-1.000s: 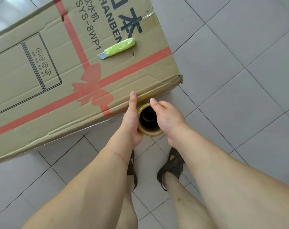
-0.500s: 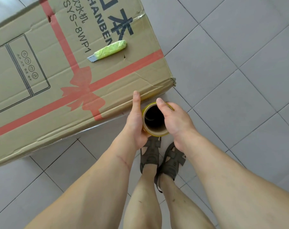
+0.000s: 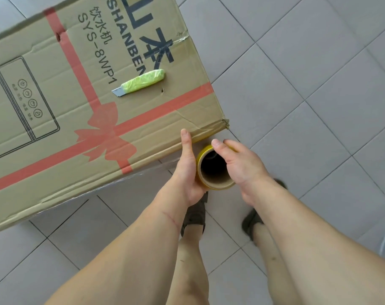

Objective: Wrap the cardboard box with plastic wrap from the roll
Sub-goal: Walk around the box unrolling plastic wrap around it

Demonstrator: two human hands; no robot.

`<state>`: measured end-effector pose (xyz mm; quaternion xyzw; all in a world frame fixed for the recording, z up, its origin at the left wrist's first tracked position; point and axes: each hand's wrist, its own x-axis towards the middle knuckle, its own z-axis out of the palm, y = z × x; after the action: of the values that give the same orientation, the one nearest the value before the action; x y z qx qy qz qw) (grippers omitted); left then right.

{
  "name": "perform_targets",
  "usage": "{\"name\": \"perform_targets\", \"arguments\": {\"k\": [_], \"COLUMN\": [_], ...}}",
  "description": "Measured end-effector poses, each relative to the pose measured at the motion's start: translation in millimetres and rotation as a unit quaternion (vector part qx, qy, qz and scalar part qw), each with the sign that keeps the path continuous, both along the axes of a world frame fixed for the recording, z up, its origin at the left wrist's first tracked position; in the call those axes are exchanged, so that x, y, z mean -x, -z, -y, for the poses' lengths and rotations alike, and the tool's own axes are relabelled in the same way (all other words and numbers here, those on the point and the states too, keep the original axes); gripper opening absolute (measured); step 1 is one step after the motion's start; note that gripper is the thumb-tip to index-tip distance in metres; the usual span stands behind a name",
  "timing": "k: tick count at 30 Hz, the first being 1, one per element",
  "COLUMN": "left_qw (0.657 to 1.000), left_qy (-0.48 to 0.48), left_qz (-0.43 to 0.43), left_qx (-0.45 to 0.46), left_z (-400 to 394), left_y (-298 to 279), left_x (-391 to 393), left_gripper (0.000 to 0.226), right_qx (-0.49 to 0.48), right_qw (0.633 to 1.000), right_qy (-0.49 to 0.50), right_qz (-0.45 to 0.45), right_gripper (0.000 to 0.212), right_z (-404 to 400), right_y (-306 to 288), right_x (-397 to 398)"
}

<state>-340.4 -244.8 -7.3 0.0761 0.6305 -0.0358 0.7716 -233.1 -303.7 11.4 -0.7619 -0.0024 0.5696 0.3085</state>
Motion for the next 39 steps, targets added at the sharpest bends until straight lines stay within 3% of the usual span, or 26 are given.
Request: {"name": "perform_targets", "arguments": {"k": [2, 6, 12, 17, 20, 24, 27, 29, 31, 34, 39], "left_qw": [1.0, 0.993, 0.999, 0.983, 0.985, 0.985, 0.972, 0.962, 0.963, 0.963, 0.957], "left_qy": [0.023, 0.043, -0.034, -0.081, -0.118, -0.158, -0.194, -0.226, -0.253, -0.264, -0.25], "left_qz": [-0.017, -0.092, -0.035, -0.156, -0.122, -0.066, -0.13, -0.148, -0.096, -0.059, -0.13], "left_qx": [-0.002, -0.068, -0.013, -0.057, -0.02, 0.016, -0.014, -0.041, -0.009, -0.005, -0.061], "left_z": [1, 0, 11, 19, 19, 23, 23, 24, 27, 28, 27], "left_y": [-3, -6, -3, 8, -5, -3, 12, 16, 15, 10, 19], "left_x": [-6, -24, -43, -65, -75, -89, -97, -102, -107, -114, -125], "left_gripper": [0.117, 0.076, 0.113, 0.14, 0.123, 0.132, 0.136, 0.135, 0.144, 0.135, 0.129], "right_qx": [-0.005, 0.0, -0.01, -0.031, -0.033, -0.035, -0.05, -0.055, -0.054, -0.039, -0.035], "right_qw": [1.0, 1.0, 0.997, 0.994, 0.99, 0.981, 0.968, 0.97, 0.974, 0.973, 0.971], "right_qy": [-0.016, -0.006, -0.071, -0.095, -0.117, -0.182, -0.242, -0.231, -0.214, -0.226, -0.236], "right_qz": [0.001, -0.019, -0.036, -0.054, -0.076, -0.056, -0.044, -0.057, -0.059, -0.021, 0.011], "right_gripper": [0.06, 0.072, 0.063, 0.064, 0.066, 0.063, 0.063, 0.063, 0.055, 0.041, 0.061], "right_z": [1, 5, 4, 8, 8, 5, 4, 5, 0, -15, -23], "right_y": [-1, 2, 2, 6, 6, 13, 15, 15, 11, 7, 8], "right_x": [-6, -15, -44, -69, -79, -103, -114, -115, -117, -127, -133]}}
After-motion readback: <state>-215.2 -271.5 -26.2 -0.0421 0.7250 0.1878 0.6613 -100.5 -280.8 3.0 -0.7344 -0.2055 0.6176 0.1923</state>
